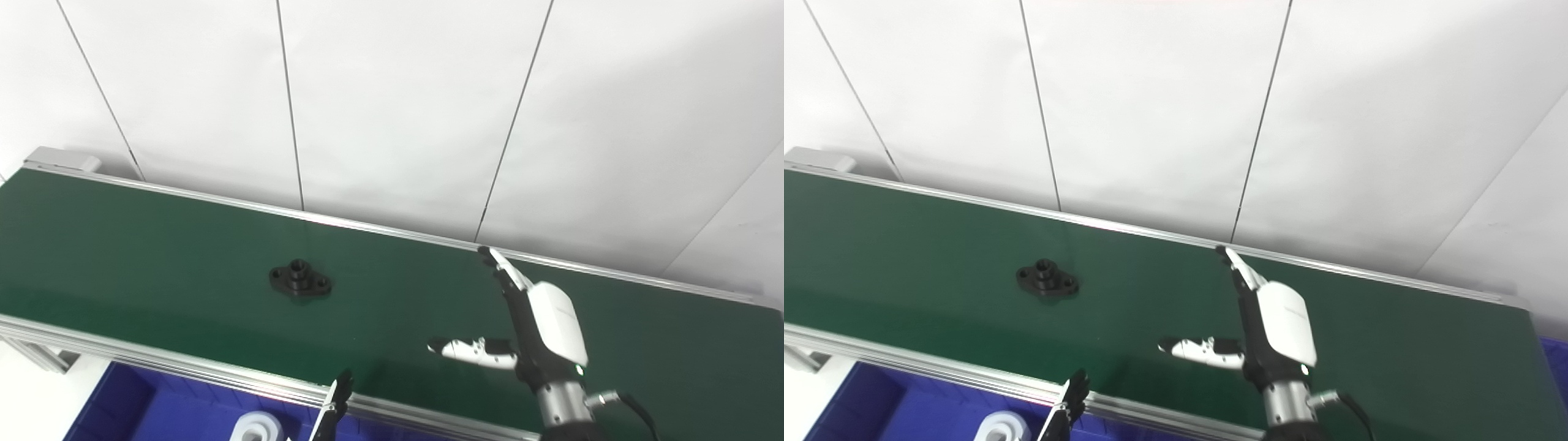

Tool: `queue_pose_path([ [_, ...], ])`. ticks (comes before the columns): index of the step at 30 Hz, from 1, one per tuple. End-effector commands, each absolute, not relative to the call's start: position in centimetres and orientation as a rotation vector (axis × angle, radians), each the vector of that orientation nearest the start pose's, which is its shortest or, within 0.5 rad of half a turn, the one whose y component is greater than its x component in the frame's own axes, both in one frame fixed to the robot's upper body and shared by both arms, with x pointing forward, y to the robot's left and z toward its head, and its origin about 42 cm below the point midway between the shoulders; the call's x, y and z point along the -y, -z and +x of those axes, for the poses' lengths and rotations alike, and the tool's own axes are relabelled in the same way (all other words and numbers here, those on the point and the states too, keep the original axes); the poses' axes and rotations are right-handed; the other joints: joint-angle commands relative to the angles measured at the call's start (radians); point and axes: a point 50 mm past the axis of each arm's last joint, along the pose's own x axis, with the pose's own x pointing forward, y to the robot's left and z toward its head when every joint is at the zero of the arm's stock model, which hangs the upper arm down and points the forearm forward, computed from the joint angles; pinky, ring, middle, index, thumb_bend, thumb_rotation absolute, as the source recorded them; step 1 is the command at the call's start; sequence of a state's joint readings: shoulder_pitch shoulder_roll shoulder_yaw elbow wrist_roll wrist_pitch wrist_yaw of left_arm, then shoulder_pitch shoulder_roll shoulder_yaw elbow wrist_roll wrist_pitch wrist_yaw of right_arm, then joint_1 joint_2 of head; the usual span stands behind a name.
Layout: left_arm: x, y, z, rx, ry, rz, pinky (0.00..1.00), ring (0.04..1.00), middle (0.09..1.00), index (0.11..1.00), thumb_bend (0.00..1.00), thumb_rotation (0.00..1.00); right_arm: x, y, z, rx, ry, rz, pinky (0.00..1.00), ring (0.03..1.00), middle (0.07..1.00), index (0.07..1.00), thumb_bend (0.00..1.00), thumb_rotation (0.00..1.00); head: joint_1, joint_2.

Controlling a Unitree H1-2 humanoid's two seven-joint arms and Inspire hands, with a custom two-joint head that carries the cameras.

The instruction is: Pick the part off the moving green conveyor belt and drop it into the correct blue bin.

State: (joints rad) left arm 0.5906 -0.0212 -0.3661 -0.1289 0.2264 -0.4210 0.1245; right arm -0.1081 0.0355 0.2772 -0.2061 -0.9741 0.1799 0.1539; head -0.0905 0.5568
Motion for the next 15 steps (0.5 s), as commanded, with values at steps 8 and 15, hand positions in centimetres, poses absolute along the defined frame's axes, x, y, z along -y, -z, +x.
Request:
queue_pose_path([
  [8, -11.9, -7.4, 7.5, 0.046, 0.126, 0.031, 0.91, 0.993, 1.000, 1.000, 0.97, 1.00, 7.1, -17.9, 33.3, 0.265, -0.205, -1.027, 0.66, 0.780, 0.833, 0.887, 0.96, 0.52, 0.028, 0.001],
  [15, -11.4, -7.7, 7.5, 0.068, 0.135, 0.024, 0.90, 0.982, 1.000, 1.000, 0.96, 1.00, 4.4, -17.3, 35.0, 0.276, -0.257, -1.109, 0.64, 0.755, 0.829, 0.887, 0.93, 0.53, 0.047, 0.007],
])
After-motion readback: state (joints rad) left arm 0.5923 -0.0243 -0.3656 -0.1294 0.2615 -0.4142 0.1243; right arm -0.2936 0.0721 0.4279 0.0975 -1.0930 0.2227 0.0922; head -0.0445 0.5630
